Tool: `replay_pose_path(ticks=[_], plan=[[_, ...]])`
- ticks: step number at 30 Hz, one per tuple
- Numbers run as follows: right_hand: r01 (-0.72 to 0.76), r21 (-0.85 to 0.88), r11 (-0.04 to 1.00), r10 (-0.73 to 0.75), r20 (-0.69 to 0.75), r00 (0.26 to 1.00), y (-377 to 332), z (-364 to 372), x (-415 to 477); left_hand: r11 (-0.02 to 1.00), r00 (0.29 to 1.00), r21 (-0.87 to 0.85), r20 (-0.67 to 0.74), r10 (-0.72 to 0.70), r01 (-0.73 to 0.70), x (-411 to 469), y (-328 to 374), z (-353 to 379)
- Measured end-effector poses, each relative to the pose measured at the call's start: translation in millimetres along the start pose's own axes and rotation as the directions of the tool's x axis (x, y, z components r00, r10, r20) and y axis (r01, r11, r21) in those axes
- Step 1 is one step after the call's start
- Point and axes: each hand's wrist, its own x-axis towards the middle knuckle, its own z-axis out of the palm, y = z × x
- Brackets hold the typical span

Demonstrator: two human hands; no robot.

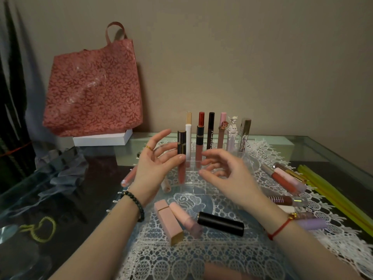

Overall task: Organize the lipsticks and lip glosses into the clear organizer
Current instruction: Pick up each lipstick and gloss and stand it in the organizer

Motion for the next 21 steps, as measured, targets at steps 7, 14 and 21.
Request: replay_pose_path(ticks=[7,14,21], plan=[[0.071,0.16,0.985,-0.055,-0.102,0.993,-10.5,4.9,3.1,0.999,0.994,0.034,0.11,0.013,-0.017,-4.7,-3.3,13.2],[0.102,0.16,0.982,-0.08,-0.134,0.988,-14.1,5.4,2.8,0.992,0.982,0.092,0.176,0.07,-0.087,-10.8,-5.1,22.4],[0.06,0.121,0.991,-0.026,-0.265,0.964,-18.9,-20.6,17.7,0.839,0.987,0.528,0.147,0.062,-0.131,-8.8,-4.4,6.9]])
